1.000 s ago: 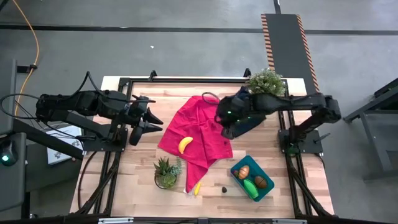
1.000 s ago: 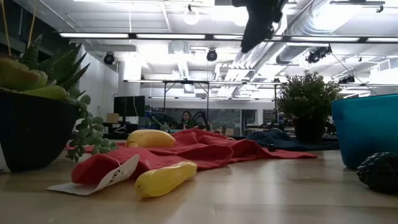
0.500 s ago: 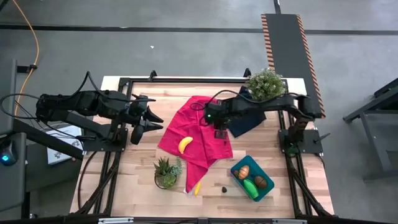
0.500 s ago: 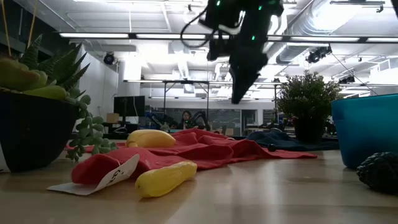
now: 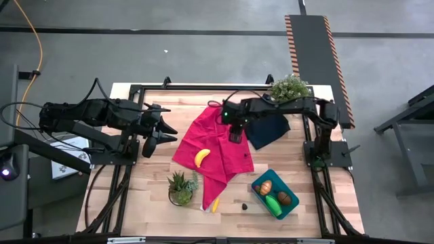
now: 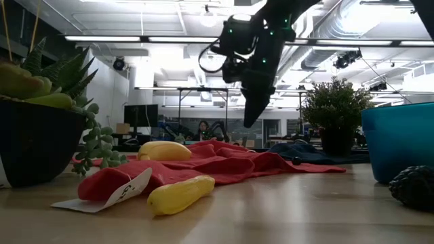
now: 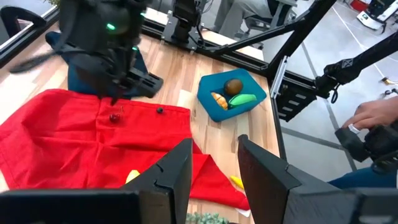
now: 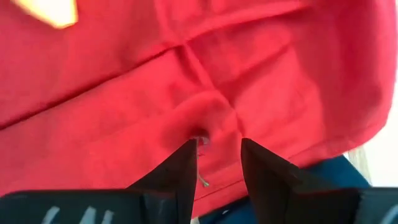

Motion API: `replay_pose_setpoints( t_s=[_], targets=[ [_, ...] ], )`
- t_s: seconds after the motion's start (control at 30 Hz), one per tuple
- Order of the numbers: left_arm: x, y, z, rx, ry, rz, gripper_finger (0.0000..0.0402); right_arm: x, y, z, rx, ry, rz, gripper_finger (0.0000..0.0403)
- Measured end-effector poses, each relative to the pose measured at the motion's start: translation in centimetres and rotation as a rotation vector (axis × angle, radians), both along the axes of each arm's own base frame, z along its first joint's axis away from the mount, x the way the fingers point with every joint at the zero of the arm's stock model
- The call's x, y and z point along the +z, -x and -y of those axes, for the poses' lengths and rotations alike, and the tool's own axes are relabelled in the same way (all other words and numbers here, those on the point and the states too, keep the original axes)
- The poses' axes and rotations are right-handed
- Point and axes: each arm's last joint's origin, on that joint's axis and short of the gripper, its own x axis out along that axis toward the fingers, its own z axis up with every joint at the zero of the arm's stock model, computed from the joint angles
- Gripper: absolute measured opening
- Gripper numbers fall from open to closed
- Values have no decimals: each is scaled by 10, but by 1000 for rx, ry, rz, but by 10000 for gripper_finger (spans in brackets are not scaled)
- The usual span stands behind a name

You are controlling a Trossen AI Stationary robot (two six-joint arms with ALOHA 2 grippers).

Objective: Pick and placing Produce into tupperware
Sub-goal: Put the red cherry into the blue bin

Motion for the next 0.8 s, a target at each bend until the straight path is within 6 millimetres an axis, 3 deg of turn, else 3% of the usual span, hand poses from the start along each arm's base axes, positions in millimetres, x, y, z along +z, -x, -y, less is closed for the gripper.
replay_pose_setpoints(
  t_s=[0.2,0.5,0.8],
  targets=[
    [0,0,0,0,0,-4,117,-8,3,8,-46,-42,9,125],
    [0,0,0,-2,-3,-4,117,-24,10,3,-75,-100,-14,209],
    [4,7,-1,6,-16,26,117,-24,4,-3,-5,-80,22,206]
  ],
)
